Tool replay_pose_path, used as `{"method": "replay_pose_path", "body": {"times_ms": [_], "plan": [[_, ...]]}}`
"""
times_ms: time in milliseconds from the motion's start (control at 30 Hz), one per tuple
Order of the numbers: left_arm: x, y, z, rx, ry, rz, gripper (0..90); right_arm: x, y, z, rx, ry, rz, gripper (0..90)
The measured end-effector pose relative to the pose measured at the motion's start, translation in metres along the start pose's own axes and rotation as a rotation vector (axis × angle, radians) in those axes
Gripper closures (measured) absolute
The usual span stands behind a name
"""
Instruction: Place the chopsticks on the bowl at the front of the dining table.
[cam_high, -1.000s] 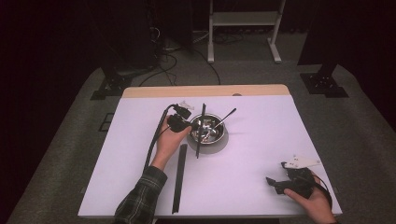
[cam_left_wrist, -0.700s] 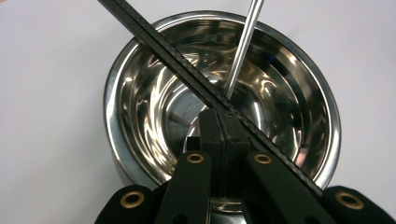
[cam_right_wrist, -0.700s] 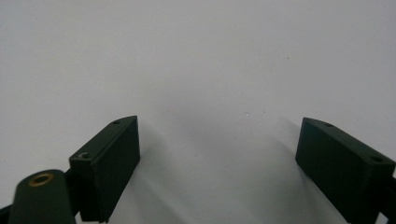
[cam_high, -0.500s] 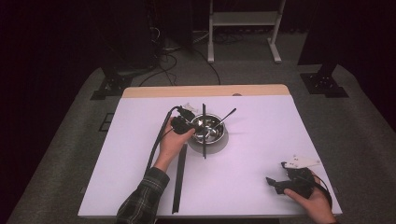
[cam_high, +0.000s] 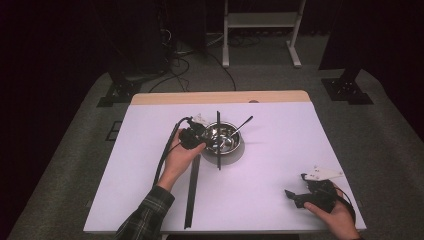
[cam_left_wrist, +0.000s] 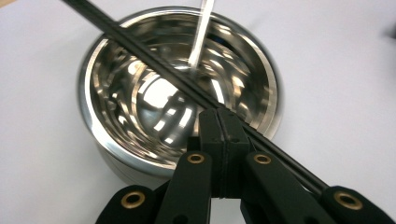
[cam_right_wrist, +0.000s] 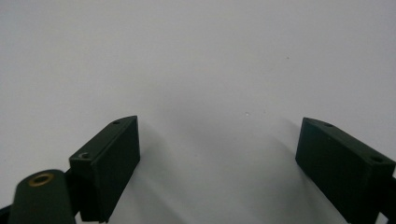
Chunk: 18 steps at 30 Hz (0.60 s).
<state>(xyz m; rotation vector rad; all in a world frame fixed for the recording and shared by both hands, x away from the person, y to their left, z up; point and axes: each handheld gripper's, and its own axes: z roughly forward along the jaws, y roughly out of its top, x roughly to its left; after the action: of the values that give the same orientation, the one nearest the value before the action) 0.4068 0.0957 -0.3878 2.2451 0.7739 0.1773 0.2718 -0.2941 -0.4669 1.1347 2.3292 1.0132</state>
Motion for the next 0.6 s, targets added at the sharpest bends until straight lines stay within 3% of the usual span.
{"method": "replay_pose_path", "body": {"times_ms": [100,267,467,600], "plan": [[-0.017,-0.010,-0.013,-0.008,-0.038,0.042,90.0,0.000,0.000,0.000,0.000,0.000,0.000,12.0],[-0.037,-0.025,-0.022,-0.016,-0.091,0.071,90.0,0.000,0.000,0.000,0.000,0.000,0.001,12.0],[-0.057,-0.041,-0.018,-0.002,-0.140,0.094,90.0,0.000,0.000,0.000,0.001,0.000,0.002,12.0],[-0.063,-0.047,-0.014,0.003,-0.156,0.094,90.0,0.000,0.000,0.000,0.001,0.000,0.001,12.0]]}}
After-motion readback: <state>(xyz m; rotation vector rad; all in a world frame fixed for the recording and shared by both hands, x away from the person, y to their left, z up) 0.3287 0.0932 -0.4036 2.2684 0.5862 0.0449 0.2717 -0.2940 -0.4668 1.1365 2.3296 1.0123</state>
